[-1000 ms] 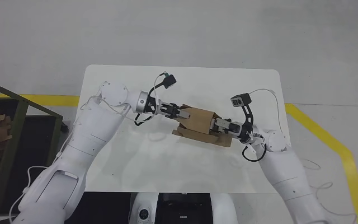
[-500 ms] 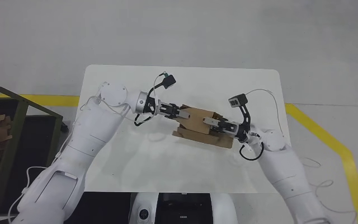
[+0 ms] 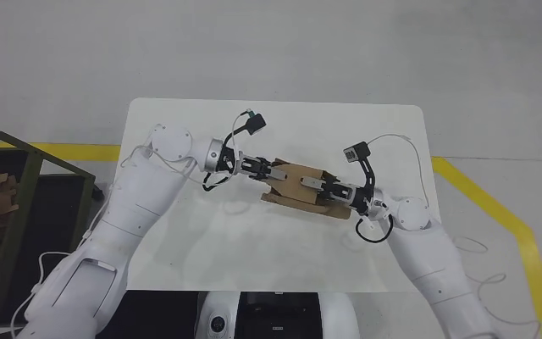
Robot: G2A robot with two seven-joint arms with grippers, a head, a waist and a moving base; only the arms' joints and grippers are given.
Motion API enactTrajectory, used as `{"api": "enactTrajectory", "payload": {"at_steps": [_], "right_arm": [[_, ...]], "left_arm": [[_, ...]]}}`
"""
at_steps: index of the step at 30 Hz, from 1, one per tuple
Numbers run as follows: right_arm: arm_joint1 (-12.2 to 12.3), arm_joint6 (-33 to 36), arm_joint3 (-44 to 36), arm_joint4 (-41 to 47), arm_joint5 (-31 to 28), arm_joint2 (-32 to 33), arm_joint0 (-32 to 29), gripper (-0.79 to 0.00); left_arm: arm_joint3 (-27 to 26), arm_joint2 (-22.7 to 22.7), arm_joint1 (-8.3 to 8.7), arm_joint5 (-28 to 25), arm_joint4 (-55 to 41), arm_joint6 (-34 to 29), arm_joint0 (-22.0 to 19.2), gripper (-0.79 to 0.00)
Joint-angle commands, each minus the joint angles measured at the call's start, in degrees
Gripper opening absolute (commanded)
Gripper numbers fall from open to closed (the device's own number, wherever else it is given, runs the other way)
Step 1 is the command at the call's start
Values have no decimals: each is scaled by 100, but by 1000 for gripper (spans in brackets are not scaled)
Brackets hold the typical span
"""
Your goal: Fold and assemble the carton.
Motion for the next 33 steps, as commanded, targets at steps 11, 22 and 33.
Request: {"api": "enactTrajectory", "payload": {"at_steps": [11,22,33], "right_arm": [[12,-301,-71,-256,132,-40,-6,-785],[34,-483,-172,-384,223,-26,-57,-785],[28,-716,-256,-418,183,-79,-97,-785]], "left_arm": [[-29,-30,24,-222,-269,-140,-2,-9],[-392,-346,127,-640,-736,-393,267,0],[-864,-322,181,-614,-1260,-683,408,0]]}}
